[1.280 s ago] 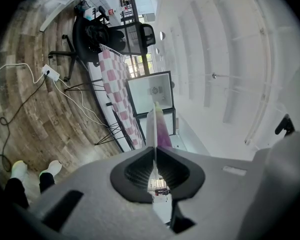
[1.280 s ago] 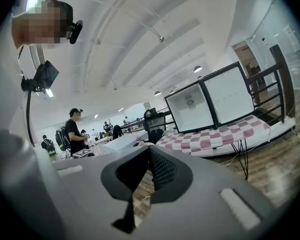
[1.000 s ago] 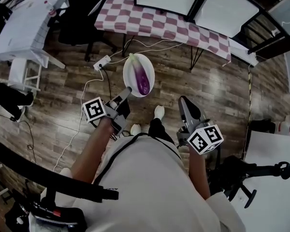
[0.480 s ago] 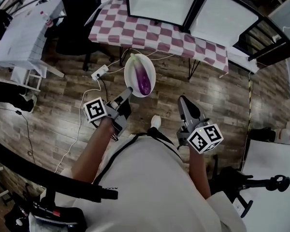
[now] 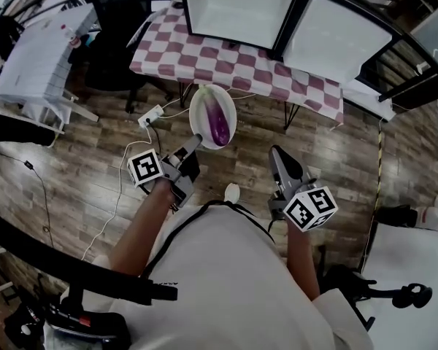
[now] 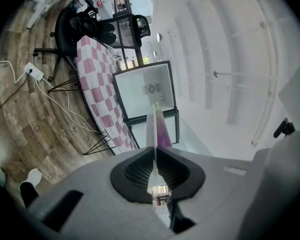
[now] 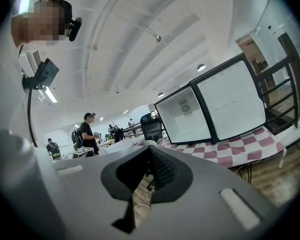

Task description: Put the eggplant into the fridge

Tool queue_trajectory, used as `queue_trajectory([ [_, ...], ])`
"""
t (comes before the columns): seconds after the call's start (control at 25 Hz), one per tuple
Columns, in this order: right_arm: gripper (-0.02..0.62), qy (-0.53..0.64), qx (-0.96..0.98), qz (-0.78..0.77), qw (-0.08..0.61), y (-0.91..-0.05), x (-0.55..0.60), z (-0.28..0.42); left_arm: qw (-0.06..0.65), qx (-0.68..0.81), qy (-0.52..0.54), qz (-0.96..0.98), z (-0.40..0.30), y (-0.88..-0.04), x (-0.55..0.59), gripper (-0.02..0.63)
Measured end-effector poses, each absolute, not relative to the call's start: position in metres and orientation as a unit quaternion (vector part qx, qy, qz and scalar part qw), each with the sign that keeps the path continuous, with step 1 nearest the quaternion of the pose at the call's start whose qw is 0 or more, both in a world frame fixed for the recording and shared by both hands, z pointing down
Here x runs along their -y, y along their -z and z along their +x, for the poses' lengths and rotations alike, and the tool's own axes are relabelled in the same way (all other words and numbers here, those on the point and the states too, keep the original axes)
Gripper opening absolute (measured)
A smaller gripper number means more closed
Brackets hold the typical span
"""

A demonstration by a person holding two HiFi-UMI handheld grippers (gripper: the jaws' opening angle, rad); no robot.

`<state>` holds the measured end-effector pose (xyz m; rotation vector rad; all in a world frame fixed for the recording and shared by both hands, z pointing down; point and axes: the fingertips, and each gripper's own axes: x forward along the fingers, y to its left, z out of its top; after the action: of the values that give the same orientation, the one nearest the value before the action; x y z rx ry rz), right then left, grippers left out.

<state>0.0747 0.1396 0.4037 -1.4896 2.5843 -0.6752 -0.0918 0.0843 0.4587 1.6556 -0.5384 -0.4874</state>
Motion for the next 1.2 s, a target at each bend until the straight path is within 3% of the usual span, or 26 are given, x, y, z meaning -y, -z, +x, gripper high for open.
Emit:
queue_trajectory([
  [0.56, 0.008, 0.23, -0.856, -0.463, 0.03, -0.418, -0.088, 0.134, 0.622, 0.25, 0.227, 0.706, -0.032, -0.468, -0.045, 0.028],
  [1.2, 0.008, 0.242, -0.856, -0.457, 0.025, -0.429, -0.073, 0.166, 0.618, 0.261, 0.235, 0.703, -0.01, -0.467, -0.027, 0.028],
])
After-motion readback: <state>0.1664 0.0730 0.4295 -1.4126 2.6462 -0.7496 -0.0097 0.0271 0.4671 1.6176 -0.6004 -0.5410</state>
